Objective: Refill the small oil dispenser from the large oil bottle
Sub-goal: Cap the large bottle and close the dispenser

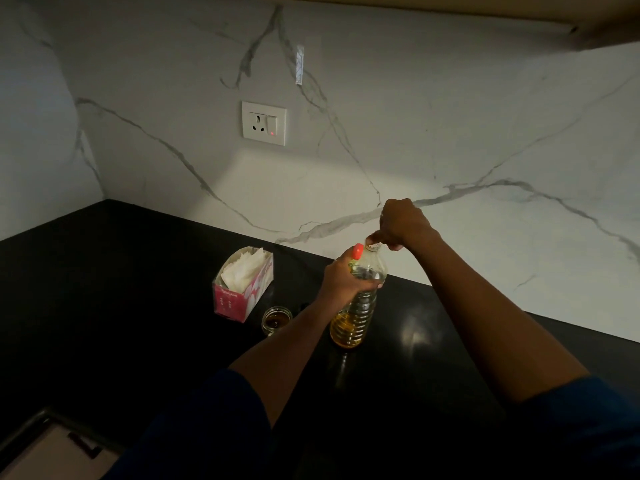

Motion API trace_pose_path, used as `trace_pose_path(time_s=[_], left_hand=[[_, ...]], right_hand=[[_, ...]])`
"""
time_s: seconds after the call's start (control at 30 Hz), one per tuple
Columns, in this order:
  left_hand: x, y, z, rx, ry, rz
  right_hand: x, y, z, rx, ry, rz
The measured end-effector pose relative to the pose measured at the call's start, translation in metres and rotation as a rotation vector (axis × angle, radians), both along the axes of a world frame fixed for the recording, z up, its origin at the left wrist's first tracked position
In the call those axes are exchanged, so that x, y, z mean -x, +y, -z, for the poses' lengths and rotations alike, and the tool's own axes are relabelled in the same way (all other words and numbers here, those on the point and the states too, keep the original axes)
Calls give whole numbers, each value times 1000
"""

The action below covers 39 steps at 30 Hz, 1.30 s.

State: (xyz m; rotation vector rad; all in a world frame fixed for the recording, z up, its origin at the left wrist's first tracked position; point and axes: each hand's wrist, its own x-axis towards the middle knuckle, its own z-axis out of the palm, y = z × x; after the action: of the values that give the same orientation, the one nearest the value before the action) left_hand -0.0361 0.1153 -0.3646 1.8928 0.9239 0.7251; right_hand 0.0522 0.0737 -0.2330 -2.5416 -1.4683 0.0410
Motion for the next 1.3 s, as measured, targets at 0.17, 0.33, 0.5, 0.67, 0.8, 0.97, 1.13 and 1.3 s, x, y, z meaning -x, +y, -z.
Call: trace_pose_path(time_s=[0.17,0.33,0.5,0.67,0.8,0.97,1.13,1.3], left_hand=[[-6,2,0,0,-41,16],[-9,3,1,12,-141,29],[-9,6,4,-31,-143,52],[-9,9,6,-33,-123,48],[-9,10,6,-37,-111,49],[-11,10,6,-25,-93,31],[-11,9,5,-24,-79,25],[-10,6,3,-16,-101,45]], right_hand=[[2,6,1,-37,7,9],[9,3,29,-98,51,-66],[10,-11,52,-101,41,-112],[15,-20,57,-69,-18,-215],[14,-23,59,-84,-116,-259],[6,-26,61,-75,-343,-379],[-1,-30,63,-127,-415,-469],[-11,-28,48,-439,-2,-282]])
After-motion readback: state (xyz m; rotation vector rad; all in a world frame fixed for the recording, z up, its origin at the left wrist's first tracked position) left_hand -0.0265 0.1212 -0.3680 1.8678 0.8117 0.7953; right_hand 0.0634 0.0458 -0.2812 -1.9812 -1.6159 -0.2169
